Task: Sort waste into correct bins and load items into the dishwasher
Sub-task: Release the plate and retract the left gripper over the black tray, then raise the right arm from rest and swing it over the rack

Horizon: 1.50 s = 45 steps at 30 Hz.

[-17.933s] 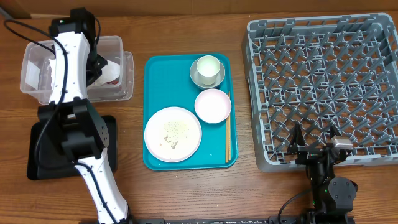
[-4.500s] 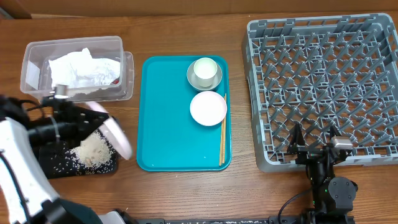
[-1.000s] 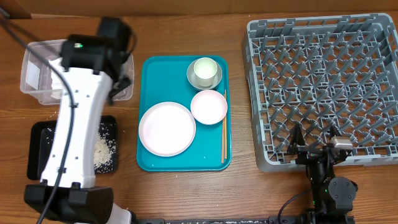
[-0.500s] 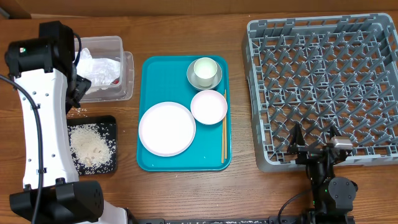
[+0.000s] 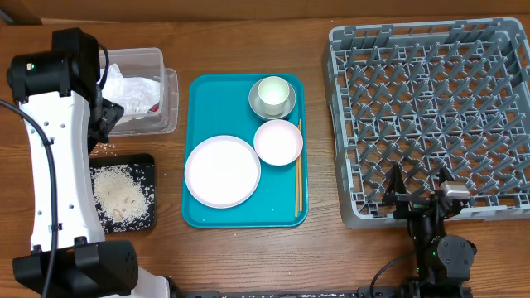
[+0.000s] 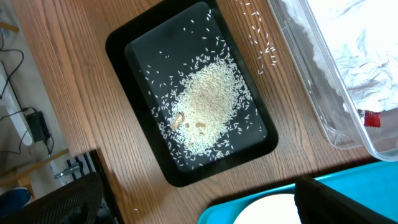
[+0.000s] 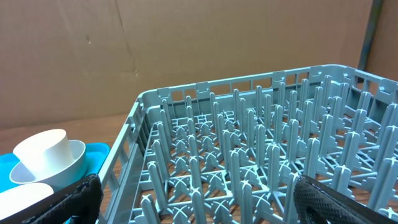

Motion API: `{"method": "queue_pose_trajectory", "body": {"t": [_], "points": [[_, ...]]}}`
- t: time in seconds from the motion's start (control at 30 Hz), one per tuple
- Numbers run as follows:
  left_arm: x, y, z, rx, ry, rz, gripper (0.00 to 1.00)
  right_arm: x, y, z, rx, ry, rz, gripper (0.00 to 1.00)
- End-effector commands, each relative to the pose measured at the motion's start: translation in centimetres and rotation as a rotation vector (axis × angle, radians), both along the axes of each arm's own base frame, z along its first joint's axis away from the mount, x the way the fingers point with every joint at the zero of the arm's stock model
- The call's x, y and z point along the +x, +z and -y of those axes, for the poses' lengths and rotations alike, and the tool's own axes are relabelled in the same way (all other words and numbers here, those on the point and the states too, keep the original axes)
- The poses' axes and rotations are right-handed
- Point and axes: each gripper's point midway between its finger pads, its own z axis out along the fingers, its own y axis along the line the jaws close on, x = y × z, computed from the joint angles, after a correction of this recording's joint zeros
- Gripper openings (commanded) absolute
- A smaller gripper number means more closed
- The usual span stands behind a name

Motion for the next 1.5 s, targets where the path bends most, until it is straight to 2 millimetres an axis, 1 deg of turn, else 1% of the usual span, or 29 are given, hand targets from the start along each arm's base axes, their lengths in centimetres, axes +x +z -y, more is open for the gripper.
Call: {"method": "queue_pose_trajectory", "body": {"t": [0.0,0.67,0.7,0.77,0.8,0.83,0.9,0.97,1.03,1.23,1.37,1.47], "points": [[-0.1,0.9,0.0,0.004,0.020,0.042,1.00,0.0,-0.1,0.0,-0.003,0.001,0.006,1.00],[-0.1,0.9,0.1,0.004,0.018,0.042,1.00,0.0,0.0,0.0,-0.003,0.002,0.012,1.00],[-0.1,0.9,0.1,0.004,0.018,0.042,1.00,0.0,0.3,-0.1,-0.003,0.010,0.025,1.00],[-0.1,0.9,0.1,0.004,0.018,0.042,1.00,0.0,1.9,-1.3,-0.006,0.077,0.089,1.00],[-0.1,0.9,0.1,0.004,0.018,0.042,1.00,-0.2,3.0,-2.1,-0.010,0.124,0.132,1.00],[-0.1,0.9,0.1,0.004,0.018,0.042,1.00,-0.6,4.5,-3.5,-0.021,0.203,0.197,1.00],[-0.1,0.9,0.1,0.004,0.018,0.042,1.00,-2.2,7.5,-6.5,-0.040,0.388,0.326,1.00],[-0.1,0.9,0.1,0.004,0.018,0.042,1.00,-4.6,9.6,-9.6,-0.101,0.585,0.438,1.00],[-0.1,0.9,0.1,0.004,0.018,0.042,1.00,-6.1,10.3,-11.1,-0.146,0.684,0.490,1.00],[-0.1,0.9,0.1,0.004,0.018,0.042,1.00,-7.4,11.5,-11.7,-0.186,0.723,0.564,1.00],[-0.1,0.9,0.1,0.004,0.018,0.042,1.00,-7.9,12.1,-11.7,-0.116,0.751,0.569,1.00],[-0.1,0.9,0.1,0.004,0.018,0.042,1.00,-8.2,12.5,-11.8,-0.109,0.754,0.585,1.00]]}}
